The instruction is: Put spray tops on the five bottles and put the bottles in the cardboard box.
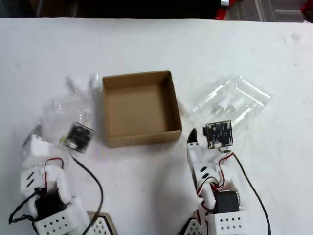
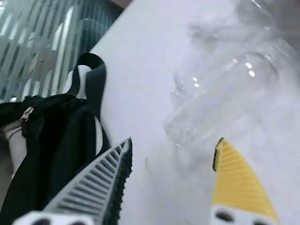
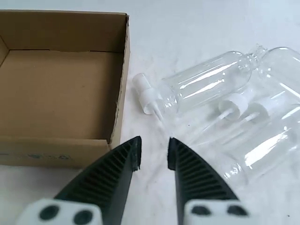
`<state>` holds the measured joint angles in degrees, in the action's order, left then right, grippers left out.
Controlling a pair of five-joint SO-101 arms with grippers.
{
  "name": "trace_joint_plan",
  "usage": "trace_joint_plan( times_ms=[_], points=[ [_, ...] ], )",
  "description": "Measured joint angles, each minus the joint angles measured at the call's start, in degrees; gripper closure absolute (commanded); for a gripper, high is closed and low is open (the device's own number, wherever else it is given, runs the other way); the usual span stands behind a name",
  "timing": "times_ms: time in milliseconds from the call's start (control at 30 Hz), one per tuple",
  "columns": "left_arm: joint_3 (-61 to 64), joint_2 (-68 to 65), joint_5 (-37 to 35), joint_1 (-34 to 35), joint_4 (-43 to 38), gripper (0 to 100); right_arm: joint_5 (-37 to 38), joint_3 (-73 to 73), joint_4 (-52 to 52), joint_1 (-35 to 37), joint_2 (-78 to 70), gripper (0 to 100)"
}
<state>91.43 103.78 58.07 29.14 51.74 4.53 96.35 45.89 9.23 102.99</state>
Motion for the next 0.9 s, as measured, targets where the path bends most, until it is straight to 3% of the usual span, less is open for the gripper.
trace_joint_plan(
  times_ms=[167,367,533,733,900],
  points=[
    [-11.69,0.0,0.7,-8.35,17.05,74,0.0,0.0,0.0,0.0,0.0,86.8],
    [-20.48,-6.42,0.7,-11.87,19.52,74,0.0,0.0,0.0,0.0,0.0,86.6],
    [-32.88,-24.88,1.23,-12.13,21.36,73,0.0,0.0,0.0,0.0,0.0,86.6],
    [-52.92,-52.22,13.1,-16.09,34.11,73,0.0,0.0,0.0,0.0,0.0,86.5],
    [-63.21,-68.4,16.18,-19.08,35.25,73,0.0,0.0,0.0,0.0,0.0,86.5]
  ],
)
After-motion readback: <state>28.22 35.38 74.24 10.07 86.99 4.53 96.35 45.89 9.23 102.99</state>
